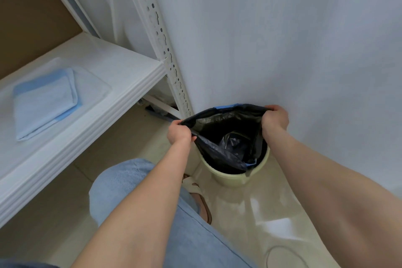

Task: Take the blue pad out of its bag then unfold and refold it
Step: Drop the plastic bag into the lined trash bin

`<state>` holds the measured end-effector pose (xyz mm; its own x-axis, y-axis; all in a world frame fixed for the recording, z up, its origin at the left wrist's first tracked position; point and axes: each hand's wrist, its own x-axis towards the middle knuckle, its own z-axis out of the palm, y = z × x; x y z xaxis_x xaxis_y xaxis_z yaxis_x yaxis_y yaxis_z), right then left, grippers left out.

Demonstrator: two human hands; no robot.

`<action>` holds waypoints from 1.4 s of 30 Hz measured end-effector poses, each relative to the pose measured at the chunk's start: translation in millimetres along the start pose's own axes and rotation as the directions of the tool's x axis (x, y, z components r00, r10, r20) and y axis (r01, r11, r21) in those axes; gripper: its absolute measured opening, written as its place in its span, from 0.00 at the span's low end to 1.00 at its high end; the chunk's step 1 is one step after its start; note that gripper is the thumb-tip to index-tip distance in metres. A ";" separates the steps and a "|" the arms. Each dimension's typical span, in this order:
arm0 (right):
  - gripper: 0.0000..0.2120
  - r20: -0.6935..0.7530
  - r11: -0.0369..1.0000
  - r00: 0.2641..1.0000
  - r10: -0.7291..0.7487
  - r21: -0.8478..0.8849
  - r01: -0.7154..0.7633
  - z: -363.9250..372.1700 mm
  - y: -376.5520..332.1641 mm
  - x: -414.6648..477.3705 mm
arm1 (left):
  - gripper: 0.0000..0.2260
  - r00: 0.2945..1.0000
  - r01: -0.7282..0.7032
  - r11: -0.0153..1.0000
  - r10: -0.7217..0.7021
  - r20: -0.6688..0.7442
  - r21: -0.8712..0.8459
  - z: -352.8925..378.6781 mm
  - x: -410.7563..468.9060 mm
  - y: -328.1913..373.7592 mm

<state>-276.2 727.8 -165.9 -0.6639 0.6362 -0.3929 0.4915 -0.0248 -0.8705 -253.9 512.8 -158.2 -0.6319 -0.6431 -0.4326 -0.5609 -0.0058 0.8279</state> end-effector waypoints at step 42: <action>0.29 0.203 0.607 0.955 0.216 -0.794 0.032 37.5 44.6 -5.9 | 0.15 0.970 0.018 0.952 -0.090 0.224 0.307 16.8 41.3 -34.4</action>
<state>-271.5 694.0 -213.6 -0.6427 0.4457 -0.6231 0.7247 0.6174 -0.3059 -269.7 499.3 -210.6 -0.6824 -0.4516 -0.5747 -0.7090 0.2177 0.6707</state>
